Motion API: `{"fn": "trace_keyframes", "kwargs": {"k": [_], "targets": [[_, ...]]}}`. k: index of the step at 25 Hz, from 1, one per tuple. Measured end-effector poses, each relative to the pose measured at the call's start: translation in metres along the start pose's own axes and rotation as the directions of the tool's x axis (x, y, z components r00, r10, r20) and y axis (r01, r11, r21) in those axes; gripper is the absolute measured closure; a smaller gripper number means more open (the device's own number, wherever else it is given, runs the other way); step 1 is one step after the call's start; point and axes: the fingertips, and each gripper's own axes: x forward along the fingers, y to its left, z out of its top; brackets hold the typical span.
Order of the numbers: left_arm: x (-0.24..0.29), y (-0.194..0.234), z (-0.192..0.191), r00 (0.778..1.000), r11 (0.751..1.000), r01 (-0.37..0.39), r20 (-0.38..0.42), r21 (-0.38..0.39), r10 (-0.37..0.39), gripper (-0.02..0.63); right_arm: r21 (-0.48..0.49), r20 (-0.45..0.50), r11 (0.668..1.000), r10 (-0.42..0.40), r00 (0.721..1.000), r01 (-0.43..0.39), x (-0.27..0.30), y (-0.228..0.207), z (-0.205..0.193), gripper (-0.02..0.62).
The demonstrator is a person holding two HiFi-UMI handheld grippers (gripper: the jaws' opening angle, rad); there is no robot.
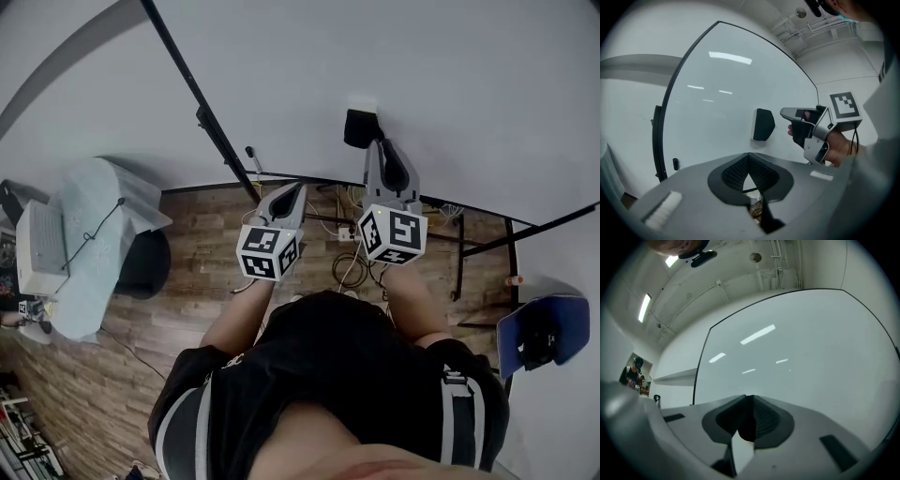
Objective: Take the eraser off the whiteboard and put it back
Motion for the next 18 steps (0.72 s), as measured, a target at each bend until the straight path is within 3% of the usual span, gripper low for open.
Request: {"fn": "trace_keyframes", "kwargs": {"k": [4,12,18], "targets": [[0.010,-0.016,0.002,0.999,0.999,0.041,0.002,0.008,-0.041,0.597,0.056,0.029,0.998,0.020,0.999,-0.021,-0.023,-0.010,0.009,0.584],[0.028,-0.044,0.005,0.995,0.994,0.102,0.009,0.031,-0.102,0.597,0.007,-0.075,1.000,-0.016,0.997,0.016,-0.058,-0.042,-0.017,0.591],[0.036,-0.063,0.003,0.989,0.988,0.149,-0.004,0.039,-0.149,0.597,-0.012,-0.088,1.000,-0.005,0.996,0.004,-0.070,-0.033,-0.025,0.590]]}}
